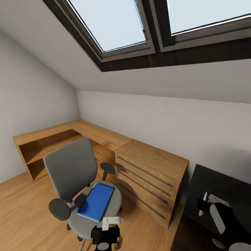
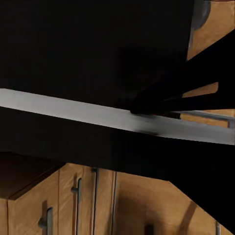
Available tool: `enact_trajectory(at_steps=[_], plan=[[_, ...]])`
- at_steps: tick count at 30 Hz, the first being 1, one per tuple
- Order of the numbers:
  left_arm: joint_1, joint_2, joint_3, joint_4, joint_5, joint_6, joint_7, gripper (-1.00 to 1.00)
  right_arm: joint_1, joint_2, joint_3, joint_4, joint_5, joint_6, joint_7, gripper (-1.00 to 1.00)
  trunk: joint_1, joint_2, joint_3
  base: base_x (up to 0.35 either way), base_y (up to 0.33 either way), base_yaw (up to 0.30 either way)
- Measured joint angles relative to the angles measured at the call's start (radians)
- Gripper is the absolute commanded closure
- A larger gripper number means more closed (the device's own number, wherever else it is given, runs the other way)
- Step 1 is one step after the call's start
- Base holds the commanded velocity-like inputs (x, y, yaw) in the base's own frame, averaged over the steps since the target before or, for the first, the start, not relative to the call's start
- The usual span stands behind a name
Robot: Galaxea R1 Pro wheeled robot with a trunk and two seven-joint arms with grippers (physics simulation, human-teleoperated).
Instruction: In the bedroom, organize the workspace by keeping the computer under the desk, ensuring the monitor is on the desk, placing the keyboard on the desk next to the monitor, placing the mouse on the desk next to the keyboard, moving the folder from the swivel chair onto the desk next to the mouse, stacking the notebook on top of the folder with the pen on top of the notebook, and positioning the swivel chair next to the desk.
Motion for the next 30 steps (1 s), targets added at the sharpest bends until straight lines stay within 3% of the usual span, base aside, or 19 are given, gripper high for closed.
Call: enact_trajectory(at_steps=[5,9,13,18,21,23,30], plan=[[0.000,0.000,0.000,0.000,-0.001,-0.001,0.002,-1.00,-0.082,0.000,0.001,0.185,0.082,-0.091,0.000,1.00,0.000,0.000,0.000,0.004,0.000,0.000],[0.000,0.000,0.000,0.000,-0.001,-0.001,0.003,-1.00,-0.106,0.000,0.000,0.245,0.121,-0.138,-0.004,1.00,0.000,0.000,0.000,0.000,0.000,0.000],[0.000,0.000,0.000,0.000,-0.001,-0.001,0.003,-1.00,-0.113,0.001,-0.001,0.264,0.132,-0.160,-0.018,1.00,0.000,0.000,0.000,0.000,0.000,0.000],[0.000,0.000,-0.005,0.000,-0.002,-0.001,0.003,-1.00,-0.116,0.001,-0.001,0.283,0.135,-0.206,-0.098,1.00,0.000,0.000,0.000,0.012,0.000,0.000],[0.000,0.000,-0.033,0.000,-0.003,-0.006,0.003,-1.00,-0.123,0.001,-0.001,0.299,0.135,-0.220,-0.140,1.00,0.000,0.000,0.000,0.173,-0.060,0.000],[0.000,0.001,-0.053,0.000,-0.003,-0.018,0.004,-1.00,-0.129,0.001,-0.001,0.309,0.135,-0.223,-0.151,1.00,0.000,0.000,0.000,0.253,-0.132,0.000],[0.000,0.002,-0.067,0.000,-0.003,-0.036,0.006,-1.00,-0.140,0.002,-0.001,0.326,0.175,-0.224,-0.160,1.00,0.000,0.000,0.000,0.213,-0.109,0.000]])
